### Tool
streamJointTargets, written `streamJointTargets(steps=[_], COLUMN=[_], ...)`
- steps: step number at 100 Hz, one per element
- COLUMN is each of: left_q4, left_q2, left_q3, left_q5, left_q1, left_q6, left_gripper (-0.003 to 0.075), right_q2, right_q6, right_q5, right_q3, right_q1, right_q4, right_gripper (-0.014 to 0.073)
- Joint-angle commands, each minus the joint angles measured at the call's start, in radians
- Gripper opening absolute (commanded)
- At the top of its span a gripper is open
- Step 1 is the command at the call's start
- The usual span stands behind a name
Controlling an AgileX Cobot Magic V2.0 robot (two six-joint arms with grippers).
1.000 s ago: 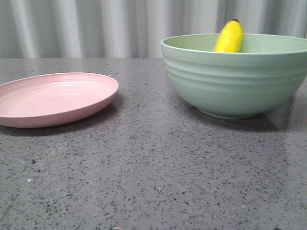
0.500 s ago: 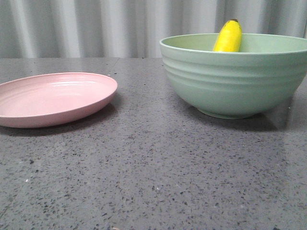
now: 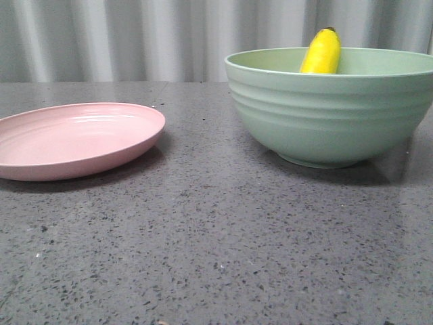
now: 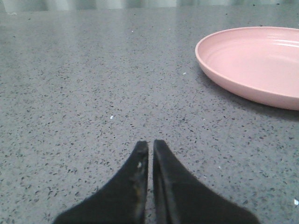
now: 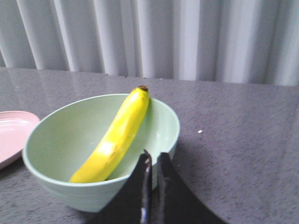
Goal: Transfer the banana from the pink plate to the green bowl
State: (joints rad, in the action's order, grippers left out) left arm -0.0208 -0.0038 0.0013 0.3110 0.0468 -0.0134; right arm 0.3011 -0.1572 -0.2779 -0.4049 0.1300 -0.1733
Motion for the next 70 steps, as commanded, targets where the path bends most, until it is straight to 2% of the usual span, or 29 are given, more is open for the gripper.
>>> streamJointTargets(steps=[1,12,18,28,38,41,47,55,63,70], left_q4=[-0.008,-0.008,-0.008,-0.008,-0.008,-0.008,-0.008,-0.008,-0.008,-0.008], left_q2=[-0.03,-0.03,-0.03,-0.03,-0.03,-0.03,-0.029,-0.029,-0.029,-0.029], left_q3=[0.009,0.009,0.009,0.009,0.009,0.009,0.009,0.009,0.009,0.009], left_q5=[-0.073,-0.073,-0.073,-0.073,-0.073,-0.073,-0.073,-0.073,-0.073,-0.073], left_q1=[-0.001,-0.001,-0.001,-0.001,-0.001,-0.001,-0.001,-0.001,-0.001,-0.001], left_q6=[0.001,0.001,0.001,0.001,0.001,0.001,0.001,0.001,0.001,0.001], left_gripper=[-0.002,-0.002,-0.002,-0.002,-0.002,-0.002,-0.002,-0.002,-0.002,-0.002], right_q2=[-0.021,-0.104,-0.167,-0.259,-0.326,-0.338,-0.335,-0.335,-0.335,-0.335], right_q6=[-0.01,-0.01,-0.008,0.009,0.12,0.136,0.138,0.086,-0.079,-0.112], right_q5=[0.188,0.444,0.597,0.685,0.622,0.5,0.414,0.299,0.215,0.137], right_q3=[0.018,0.163,0.244,0.368,0.44,0.434,0.435,0.435,0.435,0.435], right_q1=[-0.023,-0.067,-0.107,-0.186,-0.287,-0.309,-0.332,-0.336,-0.336,-0.336], right_q4=[0.058,0.148,0.155,0.182,0.253,0.279,0.289,0.251,0.083,0.071], right_gripper=[-0.0064,-0.0064,-0.0064,-0.0064,-0.0064,-0.0064,-0.0064,-0.0064,-0.0064,-0.0064])
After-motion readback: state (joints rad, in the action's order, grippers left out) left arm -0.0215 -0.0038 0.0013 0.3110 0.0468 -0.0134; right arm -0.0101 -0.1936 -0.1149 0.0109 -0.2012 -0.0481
